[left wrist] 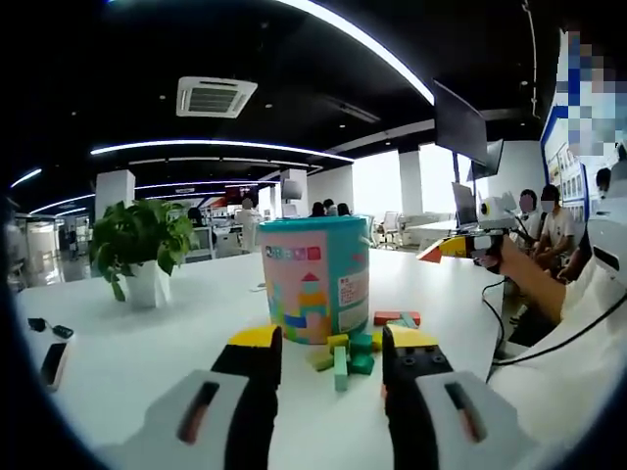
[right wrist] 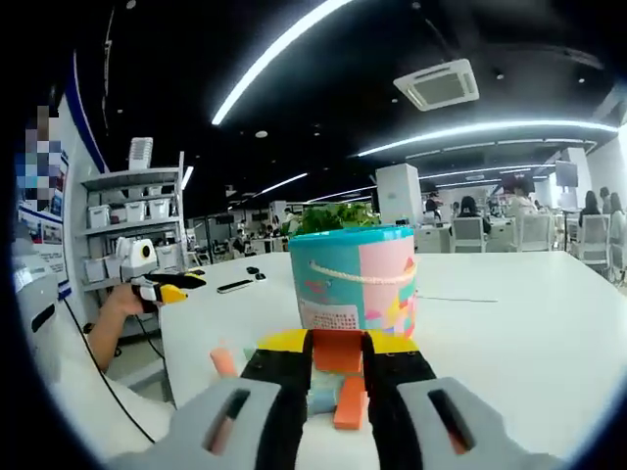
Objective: Arrange the toys in the designated storage area by placing each visible toy with the group until no toy remains scattered across the table.
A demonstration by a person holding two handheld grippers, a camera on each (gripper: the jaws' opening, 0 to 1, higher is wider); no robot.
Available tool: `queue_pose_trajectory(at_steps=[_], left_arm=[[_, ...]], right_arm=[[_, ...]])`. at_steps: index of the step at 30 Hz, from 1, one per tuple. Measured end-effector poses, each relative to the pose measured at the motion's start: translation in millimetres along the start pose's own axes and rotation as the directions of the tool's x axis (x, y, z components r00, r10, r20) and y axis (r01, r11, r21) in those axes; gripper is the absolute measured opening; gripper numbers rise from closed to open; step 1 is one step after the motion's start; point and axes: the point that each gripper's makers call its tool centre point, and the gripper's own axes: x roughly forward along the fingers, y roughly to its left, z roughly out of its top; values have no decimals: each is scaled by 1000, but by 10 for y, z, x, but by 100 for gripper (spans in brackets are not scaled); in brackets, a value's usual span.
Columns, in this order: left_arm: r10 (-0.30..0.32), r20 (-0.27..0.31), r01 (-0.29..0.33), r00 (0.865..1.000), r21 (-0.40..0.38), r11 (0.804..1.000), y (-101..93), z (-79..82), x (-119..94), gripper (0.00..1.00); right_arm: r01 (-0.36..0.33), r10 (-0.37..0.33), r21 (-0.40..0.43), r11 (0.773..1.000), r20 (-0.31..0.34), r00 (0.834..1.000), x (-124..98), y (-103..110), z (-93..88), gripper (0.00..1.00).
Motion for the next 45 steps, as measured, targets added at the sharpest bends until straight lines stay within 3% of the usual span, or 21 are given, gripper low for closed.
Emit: queue_pose_trajectory(at_steps=[8, 14, 23, 26, 31, 39, 45], left_arm=[[-8, -10, 8, 1000, -1, 1000, -12, -33, 23, 42], [-8, -16, 8, 1000, -6, 1000, -12, -61, 26, 42], [-5, -15, 5, 1000, -8, 1000, 1, -60, 19, 42], [-7, -16, 7, 1000, -8, 1000, 0, -64, 20, 42], [-10, -20, 10, 1000, -8, 1000, -10, -76, 29, 42], [-10, -19, 10, 1000, -11, 1000, 12, -80, 25, 42], [-6, -16, 6, 1000, -13, 1000, 36, -77, 4, 42]], right_arm=[[-76, 77, -34, 997, 10, 997, 131, 45, 399, 20], [-187, 186, 14, 982, 59, 981, 306, 205, 876, 20], [-193, 193, -10, 981, 20, 981, 765, 282, 1227, 20], [-190, 190, -25, 982, -11, 982, 920, 283, 1291, 20], [-152, 141, -119, 981, -98, 985, 1305, 230, 1305, 20], [-133, 115, -83, 988, -197, 974, 1765, 138, 1175, 20], [-99, 76, -80, 992, -245, 967, 1923, 0, 1067, 20]])
